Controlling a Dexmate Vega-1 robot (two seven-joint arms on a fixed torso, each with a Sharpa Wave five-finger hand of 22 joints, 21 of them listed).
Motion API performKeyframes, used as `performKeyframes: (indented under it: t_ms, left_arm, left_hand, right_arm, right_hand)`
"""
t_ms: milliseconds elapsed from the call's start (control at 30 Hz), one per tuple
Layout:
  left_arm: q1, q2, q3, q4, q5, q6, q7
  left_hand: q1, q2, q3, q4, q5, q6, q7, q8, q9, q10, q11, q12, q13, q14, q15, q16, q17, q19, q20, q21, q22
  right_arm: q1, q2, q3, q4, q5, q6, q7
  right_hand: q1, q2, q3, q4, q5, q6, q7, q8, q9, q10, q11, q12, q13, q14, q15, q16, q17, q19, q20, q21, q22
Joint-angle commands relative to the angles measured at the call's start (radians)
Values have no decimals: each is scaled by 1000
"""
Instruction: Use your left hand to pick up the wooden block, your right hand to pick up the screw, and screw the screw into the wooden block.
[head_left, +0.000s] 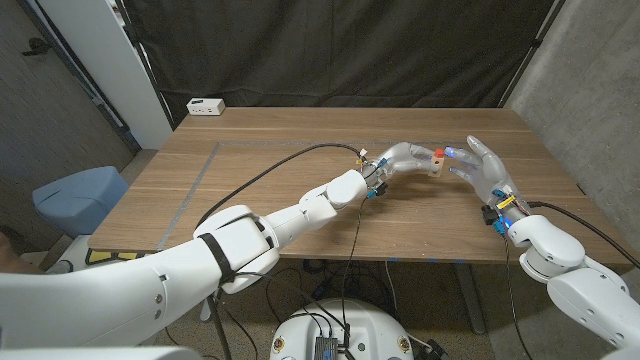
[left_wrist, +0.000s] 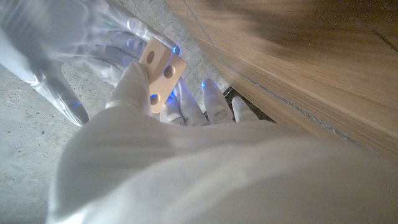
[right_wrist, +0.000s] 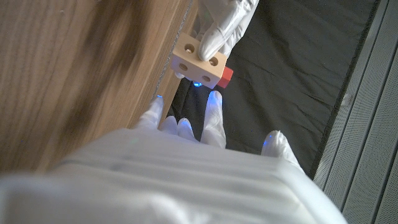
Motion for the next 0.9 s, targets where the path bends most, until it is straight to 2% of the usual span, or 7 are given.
performKeyframes:
  t_ms: [33,367,900]
  left_arm:
    - [6,7,-3,-20,4,8,2]
    - [8,6,-4,-19,4,10,3]
    - [-7,-11,-5,26,-6,-2,-5]
  left_hand:
    - [-10,36,57,52,4,12,-14,11,2,5,-5,5,5,-2,-70,0,2,1,4,2,6]
    - [-9,38,58,51,5,4,-17,8,1,1,-4,1,1,-8,-67,-2,2,0,5,2,6]
    - [-7,41,63,51,7,-7,-14,6,1,-6,-4,-3,2,-12,-65,-2,1,-1,7,2,6]
  right_arm:
    - [19,-15,-12,13,14,-4,23]
    - [25,-19,-20,16,19,-2,23]
    - [28,-22,-24,13,21,-5,12]
  right_hand:
    - [-5,-7,-7,0,3,-7,5,0,1,-15,-2,-5,2,-8,3,-6,6,-9,5,-1,2]
    - [-7,-6,-8,1,3,0,9,8,1,-18,0,0,2,-10,4,-4,7,-12,5,-1,2]
    - [-7,-3,-7,2,6,62,13,33,1,-1,-8,13,1,-8,4,1,7,-12,6,3,2]
